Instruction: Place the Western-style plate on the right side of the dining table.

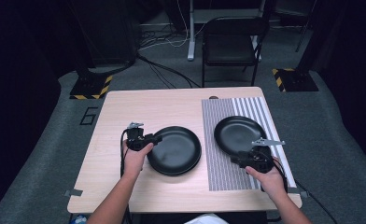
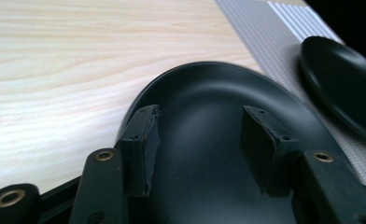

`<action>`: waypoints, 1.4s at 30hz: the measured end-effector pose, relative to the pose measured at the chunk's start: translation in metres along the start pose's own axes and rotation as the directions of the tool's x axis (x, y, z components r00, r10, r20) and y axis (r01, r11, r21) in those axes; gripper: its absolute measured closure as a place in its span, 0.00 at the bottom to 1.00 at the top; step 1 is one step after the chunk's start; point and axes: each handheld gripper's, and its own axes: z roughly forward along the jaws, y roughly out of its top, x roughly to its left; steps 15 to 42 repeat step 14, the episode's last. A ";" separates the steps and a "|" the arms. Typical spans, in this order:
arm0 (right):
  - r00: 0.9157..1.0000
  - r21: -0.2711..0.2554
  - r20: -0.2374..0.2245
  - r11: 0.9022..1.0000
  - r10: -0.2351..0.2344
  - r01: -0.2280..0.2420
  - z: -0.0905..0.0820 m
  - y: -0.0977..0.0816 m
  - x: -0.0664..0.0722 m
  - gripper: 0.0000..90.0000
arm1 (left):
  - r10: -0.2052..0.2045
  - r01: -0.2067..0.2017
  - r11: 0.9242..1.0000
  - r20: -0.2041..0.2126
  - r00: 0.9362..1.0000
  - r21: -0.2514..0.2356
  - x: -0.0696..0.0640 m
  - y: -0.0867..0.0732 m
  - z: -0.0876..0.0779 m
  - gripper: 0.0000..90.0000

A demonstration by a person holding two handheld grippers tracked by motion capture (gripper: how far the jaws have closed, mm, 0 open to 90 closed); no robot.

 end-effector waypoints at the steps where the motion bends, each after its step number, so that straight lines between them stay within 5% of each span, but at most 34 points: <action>1: 1.000 0.000 0.000 1.000 0.000 0.000 0.000 0.000 0.000 0.52 | -0.007 0.007 1.000 -0.006 1.000 -0.008 0.002 -0.002 -0.001 0.52; 8: 0.997 0.027 -0.008 0.996 -0.080 0.080 0.011 -0.010 0.007 0.52 | 0.007 -0.011 0.999 -0.099 0.995 -0.033 0.019 -0.007 -0.013 0.51; 13: 0.989 0.045 -0.022 0.988 -0.148 0.149 0.018 -0.014 0.011 0.51 | -0.031 0.025 0.999 -0.135 0.990 -0.044 0.029 -0.009 -0.020 0.51; 42: 0.989 0.045 -0.022 0.988 -0.148 0.149 0.018 -0.014 0.011 0.51 | -0.040 0.033 0.998 -0.137 0.990 -0.051 0.031 -0.009 -0.021 0.51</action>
